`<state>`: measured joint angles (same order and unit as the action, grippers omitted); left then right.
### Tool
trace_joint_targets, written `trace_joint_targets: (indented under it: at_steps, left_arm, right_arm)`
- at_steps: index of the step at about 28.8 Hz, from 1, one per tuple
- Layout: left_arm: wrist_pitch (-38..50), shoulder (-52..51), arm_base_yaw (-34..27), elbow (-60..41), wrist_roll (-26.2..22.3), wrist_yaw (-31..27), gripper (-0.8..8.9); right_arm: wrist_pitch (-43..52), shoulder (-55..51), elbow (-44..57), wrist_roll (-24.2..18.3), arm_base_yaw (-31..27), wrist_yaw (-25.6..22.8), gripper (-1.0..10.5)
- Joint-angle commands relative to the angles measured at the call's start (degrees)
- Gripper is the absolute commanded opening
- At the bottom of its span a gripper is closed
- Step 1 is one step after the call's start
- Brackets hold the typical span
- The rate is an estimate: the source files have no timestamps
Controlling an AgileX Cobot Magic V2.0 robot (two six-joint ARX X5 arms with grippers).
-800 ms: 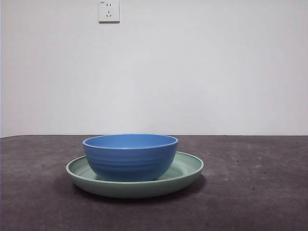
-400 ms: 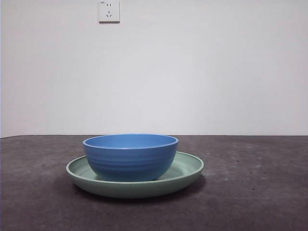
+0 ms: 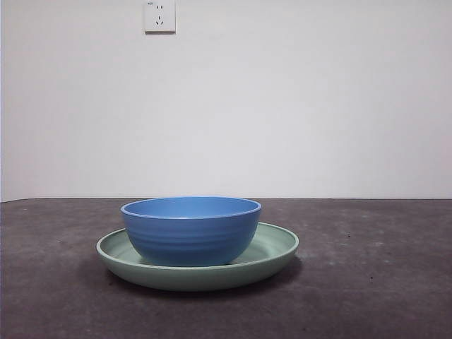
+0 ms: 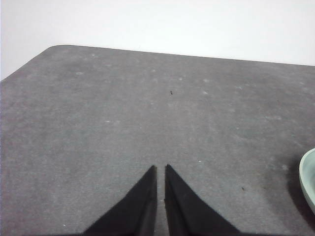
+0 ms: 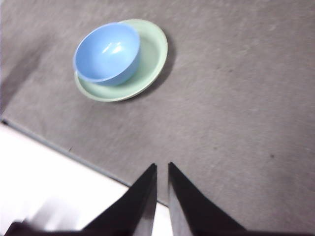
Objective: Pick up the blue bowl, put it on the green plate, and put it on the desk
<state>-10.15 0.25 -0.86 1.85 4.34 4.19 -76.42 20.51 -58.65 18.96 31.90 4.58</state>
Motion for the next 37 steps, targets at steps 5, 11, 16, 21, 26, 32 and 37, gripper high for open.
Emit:
trace_joint_targets:
  at_steps: [5, 11, 16, 21, 26, 32, 37]
  left_arm:
    - [-0.5, -0.07, -0.02, -1.16, -0.61, -0.37, 0.27]
    - [-0.5, -0.07, -0.02, -1.16, -0.61, -0.35, 0.27]
    - [-0.5, -0.04, -0.02, -1.16, -0.61, -0.37, 0.27]
    - [-0.52, -0.02, -0.02, -1.16, -0.61, -0.35, 0.27]
    - [-0.52, 0.0, -0.02, -1.16, -0.61, -0.35, 0.27]
    - [-0.52, 0.0, -0.02, -1.16, -0.61, -0.35, 0.27]
    - [-0.52, 0.0, -0.02, -1.16, -0.61, -0.35, 0.27]
  right_arm:
    - [14.49, -8.33, 9.18, -0.35, -11.67, -0.52, 0.3]
    - [46.75, -20.09, 28.13, -4.02, -24.26, 0.22, 0.3]
    - [61.81, -19.8, 40.72, -13.53, -31.15, -0.13, 0.3]
    - [70.12, -20.31, 51.01, -16.83, -34.1, -0.72, 0.3]
    - [71.28, -20.31, 58.01, -17.99, -34.36, -1.75, 0.3]
    - [68.43, -20.31, 58.03, -22.45, -34.29, -4.11, 0.3]
    - [66.07, -20.31, 58.03, -21.97, -34.29, -3.72, 0.3]
